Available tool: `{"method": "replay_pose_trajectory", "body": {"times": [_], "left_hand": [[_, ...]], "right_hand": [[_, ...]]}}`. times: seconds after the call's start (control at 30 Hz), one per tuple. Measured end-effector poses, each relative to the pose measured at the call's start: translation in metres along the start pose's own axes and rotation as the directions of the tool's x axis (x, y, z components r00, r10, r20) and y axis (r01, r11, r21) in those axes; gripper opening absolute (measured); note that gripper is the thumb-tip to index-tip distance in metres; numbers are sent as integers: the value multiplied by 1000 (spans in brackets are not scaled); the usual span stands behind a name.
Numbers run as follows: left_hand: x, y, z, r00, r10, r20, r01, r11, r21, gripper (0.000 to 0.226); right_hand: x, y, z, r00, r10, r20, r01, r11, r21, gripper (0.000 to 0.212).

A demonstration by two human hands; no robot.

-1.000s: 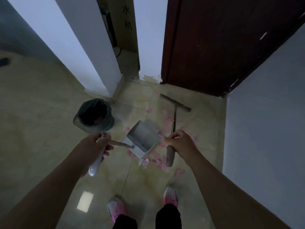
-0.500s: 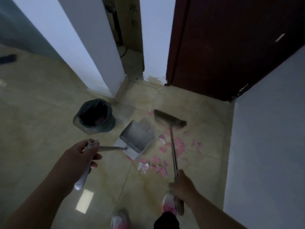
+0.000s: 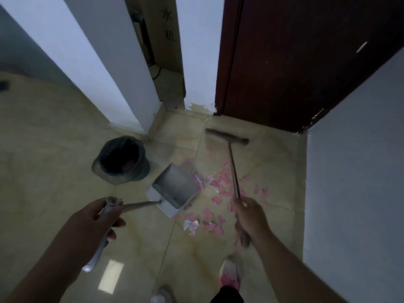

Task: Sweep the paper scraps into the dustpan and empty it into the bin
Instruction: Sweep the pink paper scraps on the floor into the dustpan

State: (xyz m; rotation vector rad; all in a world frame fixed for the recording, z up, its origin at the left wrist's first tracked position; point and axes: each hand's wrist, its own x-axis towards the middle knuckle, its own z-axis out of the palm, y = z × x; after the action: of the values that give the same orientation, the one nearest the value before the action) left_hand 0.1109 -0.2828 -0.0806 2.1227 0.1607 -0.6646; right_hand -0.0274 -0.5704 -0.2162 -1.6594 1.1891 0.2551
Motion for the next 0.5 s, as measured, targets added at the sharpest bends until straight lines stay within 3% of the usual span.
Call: {"method": "replay_pose_trajectory", "body": {"times": [0.1,0.23,0.4,0.5], "left_hand": [[2,-30,-7,999,-22,-30,21,1000,-21,11],[7,-54,-13,995,-46,-92,39,996,-84,7],[5,-55,-16,998,-60,-14,58,992,-109,8],[3,-47,-22,994,-105,39,109,986,-129,11]], "right_hand": [[46,-13,13,997,-21,74,36,979,-203,62],[44,7,20,992,44,121,30,836,-548,43],[-31,54,9,971,138,196,-9,839,-545,31],[-81,58,-18,962,140,236,-39,921,-389,32]]}}
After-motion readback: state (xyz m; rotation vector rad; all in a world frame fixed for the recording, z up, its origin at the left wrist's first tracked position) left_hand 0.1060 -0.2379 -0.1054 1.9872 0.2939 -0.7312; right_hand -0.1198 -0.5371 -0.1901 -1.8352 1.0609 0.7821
